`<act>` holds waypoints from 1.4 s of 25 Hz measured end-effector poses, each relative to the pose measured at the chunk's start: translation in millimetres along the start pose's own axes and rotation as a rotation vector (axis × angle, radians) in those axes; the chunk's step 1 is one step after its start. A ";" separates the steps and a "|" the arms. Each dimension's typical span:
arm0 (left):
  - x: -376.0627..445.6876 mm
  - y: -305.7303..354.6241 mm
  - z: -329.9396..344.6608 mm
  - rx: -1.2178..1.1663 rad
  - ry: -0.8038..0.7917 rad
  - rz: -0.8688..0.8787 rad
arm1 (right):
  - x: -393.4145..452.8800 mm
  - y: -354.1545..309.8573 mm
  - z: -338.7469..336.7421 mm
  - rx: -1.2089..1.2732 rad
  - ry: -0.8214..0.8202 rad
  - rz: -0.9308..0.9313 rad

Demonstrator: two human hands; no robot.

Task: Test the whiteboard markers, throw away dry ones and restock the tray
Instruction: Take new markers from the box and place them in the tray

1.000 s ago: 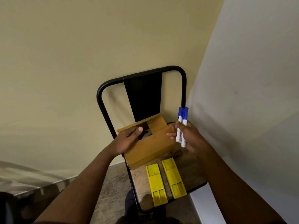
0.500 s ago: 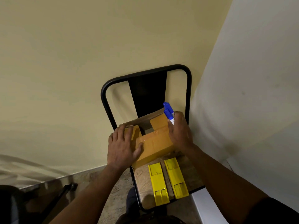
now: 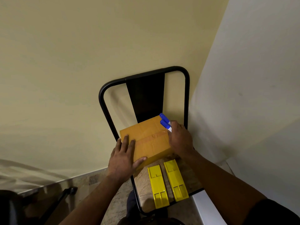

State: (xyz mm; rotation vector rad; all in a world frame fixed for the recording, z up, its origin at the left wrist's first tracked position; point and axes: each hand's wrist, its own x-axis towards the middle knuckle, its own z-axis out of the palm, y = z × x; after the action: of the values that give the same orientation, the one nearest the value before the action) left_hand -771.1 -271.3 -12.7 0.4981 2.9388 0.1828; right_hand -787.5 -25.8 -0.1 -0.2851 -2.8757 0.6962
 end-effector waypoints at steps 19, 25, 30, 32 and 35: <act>-20.0 76.6 -42.2 -0.365 0.368 0.182 | -60.1 -19.9 -69.1 0.821 -0.127 0.284; -52.7 119.0 -81.2 -1.413 -0.410 0.026 | -141.5 -55.3 -101.0 1.116 -0.264 0.365; -95.0 110.7 -70.2 -1.640 -0.738 -0.020 | -218.9 -80.3 -95.0 1.284 -0.200 0.495; -117.7 110.3 -65.9 -1.632 -0.803 -0.046 | -251.4 -88.8 -88.9 1.327 -0.144 0.538; -155.1 111.4 -54.3 -1.573 -0.927 0.014 | -304.2 -96.7 -81.3 1.314 -0.018 0.627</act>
State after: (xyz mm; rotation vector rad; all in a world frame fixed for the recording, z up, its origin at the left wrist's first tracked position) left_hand -600.5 -224.0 77.2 0.1875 1.2433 1.5113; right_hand -490.4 -143.0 80.3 -0.9000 -1.6879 2.3759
